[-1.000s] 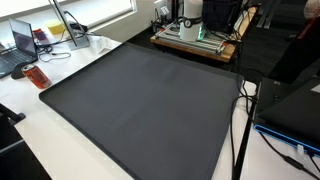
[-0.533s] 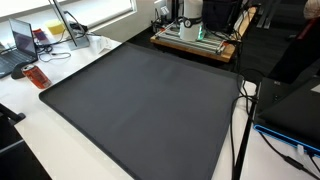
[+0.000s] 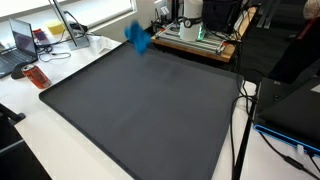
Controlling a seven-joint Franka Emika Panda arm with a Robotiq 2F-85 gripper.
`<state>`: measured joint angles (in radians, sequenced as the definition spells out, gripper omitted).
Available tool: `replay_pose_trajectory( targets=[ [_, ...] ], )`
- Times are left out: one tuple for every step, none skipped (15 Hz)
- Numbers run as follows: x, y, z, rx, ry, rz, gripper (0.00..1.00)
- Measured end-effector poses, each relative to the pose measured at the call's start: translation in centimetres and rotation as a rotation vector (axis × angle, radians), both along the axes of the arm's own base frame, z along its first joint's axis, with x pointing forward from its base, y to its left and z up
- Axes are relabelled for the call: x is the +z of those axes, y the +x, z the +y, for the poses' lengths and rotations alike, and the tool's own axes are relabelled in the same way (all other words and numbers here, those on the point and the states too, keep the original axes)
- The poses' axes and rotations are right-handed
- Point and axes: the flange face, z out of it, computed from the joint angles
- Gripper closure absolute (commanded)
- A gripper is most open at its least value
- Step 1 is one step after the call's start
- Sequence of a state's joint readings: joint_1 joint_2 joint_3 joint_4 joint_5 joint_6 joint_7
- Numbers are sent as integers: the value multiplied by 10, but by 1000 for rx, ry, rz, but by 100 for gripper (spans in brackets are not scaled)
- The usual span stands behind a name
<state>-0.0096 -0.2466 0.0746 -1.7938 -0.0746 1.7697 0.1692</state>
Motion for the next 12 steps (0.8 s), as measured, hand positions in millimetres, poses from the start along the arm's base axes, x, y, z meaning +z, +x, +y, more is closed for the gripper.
replay_pose_trajectory(
  targets=[
    [2, 0, 1, -6, -9, 5, 14],
    [3, 0, 1, -13, -17, 10, 6],
    [3, 0, 2, -22, -24, 15, 2],
    [3, 1, 2, -32, -32, 21, 0],
    [2, 2, 3, -43, -38, 27, 0],
    [0, 4, 3, -55, -45, 33, 0],
    [-3, 7, 4, -63, -51, 39, 0],
    [-6, 9, 4, -70, -56, 47, 0],
    [-12, 13, 3, -79, -62, 58, 0],
    [-18, 17, 2, -91, -69, 70, 0],
    [-24, 21, 1, -102, -77, 84, 0],
    [-32, 25, -1, -113, -84, 103, 0]
  ],
)
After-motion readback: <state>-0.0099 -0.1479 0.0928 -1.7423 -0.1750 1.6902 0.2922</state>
